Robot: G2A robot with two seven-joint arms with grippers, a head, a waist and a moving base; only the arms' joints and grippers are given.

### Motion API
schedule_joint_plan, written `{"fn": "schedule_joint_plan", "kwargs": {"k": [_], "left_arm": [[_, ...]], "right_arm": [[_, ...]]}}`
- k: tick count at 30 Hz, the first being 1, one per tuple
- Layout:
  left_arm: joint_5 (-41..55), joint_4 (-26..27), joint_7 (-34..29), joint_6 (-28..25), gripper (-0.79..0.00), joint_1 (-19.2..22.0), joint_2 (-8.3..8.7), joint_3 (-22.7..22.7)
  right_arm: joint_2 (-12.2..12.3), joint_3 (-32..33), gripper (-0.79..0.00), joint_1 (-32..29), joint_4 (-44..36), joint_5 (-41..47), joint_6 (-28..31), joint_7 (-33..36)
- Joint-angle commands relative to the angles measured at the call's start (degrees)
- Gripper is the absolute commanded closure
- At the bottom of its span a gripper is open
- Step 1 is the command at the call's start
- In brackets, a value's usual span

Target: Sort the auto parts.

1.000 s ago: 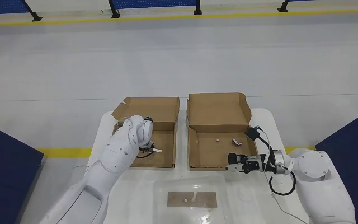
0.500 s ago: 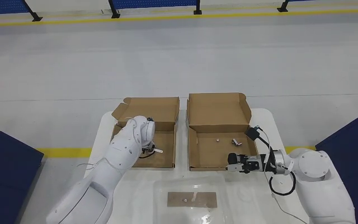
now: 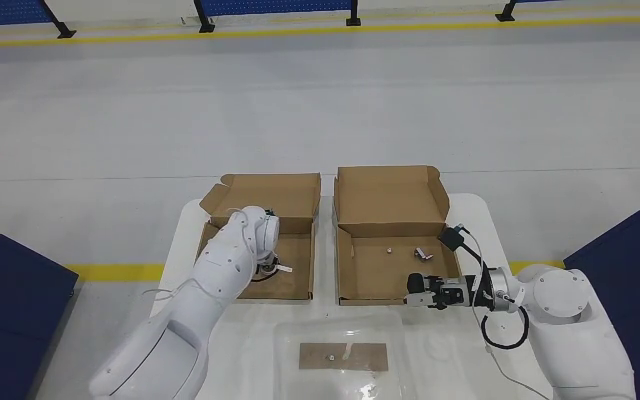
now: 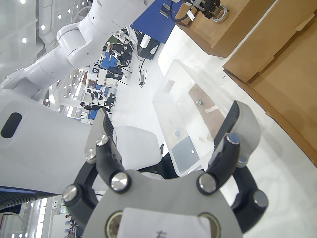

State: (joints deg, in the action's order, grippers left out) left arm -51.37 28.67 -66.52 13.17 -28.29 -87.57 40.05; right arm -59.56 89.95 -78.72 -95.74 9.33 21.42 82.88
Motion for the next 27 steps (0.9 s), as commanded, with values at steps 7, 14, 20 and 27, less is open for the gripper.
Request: {"fn": "schedule_joint_plan", "kwargs": {"k": [7, 14, 20, 27], "left_arm": [[0.17, -0.42, 0.09, -0.75, -0.332, 0.30, -0.18, 0.69], [-0.47, 1.97, -0.73, -1.36, -0.345, 0.25, 0.54, 1.89], [-1.17, 7.56, -2.28, -1.89, -0.739, -1.20, 2.47, 4.57], [-3.88, 24.13, -6.38, -2.47, -0.785, -8.01, 7.00, 11.47]], "right_arm": [[0.00, 0.00, -0.785, 0.00, 0.00, 0.00, 0.00, 0.00], [0.00, 0.00, -0.785, 0.00, 0.00, 0.00, 0.00, 0.00], [0.00, 0.00, -0.785, 0.00, 0.00, 0.00, 0.00, 0.00], [0.00, 0.00, -0.785, 0.00, 0.00, 0.00, 0.00, 0.00]]}}
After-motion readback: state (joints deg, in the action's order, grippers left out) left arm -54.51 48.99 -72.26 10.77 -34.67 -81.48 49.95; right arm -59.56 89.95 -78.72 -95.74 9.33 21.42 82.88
